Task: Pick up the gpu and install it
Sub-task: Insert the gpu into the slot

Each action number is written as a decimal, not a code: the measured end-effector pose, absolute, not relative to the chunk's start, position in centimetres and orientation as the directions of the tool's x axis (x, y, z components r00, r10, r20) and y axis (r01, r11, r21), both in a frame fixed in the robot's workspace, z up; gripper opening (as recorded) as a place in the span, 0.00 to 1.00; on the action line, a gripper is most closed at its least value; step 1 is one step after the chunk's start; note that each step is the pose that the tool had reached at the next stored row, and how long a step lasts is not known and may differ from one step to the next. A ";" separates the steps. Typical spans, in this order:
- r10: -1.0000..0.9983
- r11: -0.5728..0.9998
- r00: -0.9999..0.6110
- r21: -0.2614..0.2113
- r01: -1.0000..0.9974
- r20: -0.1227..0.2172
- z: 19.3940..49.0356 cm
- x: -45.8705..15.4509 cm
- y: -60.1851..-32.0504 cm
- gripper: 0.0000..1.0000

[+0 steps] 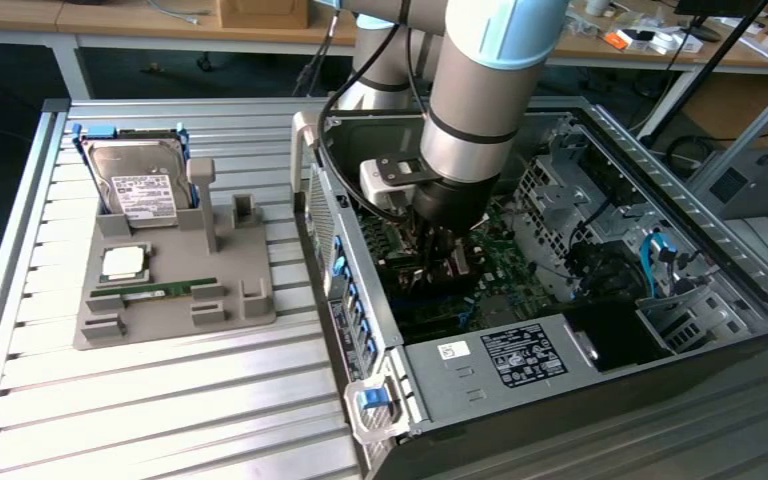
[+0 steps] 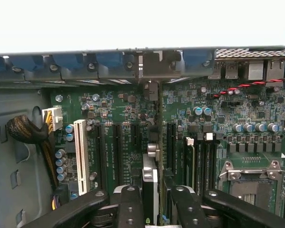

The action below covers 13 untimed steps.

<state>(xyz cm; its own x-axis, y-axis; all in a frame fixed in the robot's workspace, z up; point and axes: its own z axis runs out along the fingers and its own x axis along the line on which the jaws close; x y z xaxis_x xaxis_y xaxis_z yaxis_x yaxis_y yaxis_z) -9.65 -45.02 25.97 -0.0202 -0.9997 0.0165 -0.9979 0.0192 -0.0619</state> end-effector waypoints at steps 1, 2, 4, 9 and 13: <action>-1.000 0.019 -0.020 -0.062 -0.998 0.017 26.0 -9.7 -45.0 0.27; -1.000 0.019 -0.020 -0.062 -0.998 0.017 26.0 -9.7 -45.0 0.27; -1.000 0.019 -0.020 -0.062 -0.998 0.017 25.9 -9.7 -45.0 0.27; -1.000 0.019 -0.020 -0.062 -0.998 0.017 25.8 -9.7 -45.0 0.27; -1.000 0.019 -0.020 -0.062 -0.998 0.016 25.8 -9.6 -45.0 0.29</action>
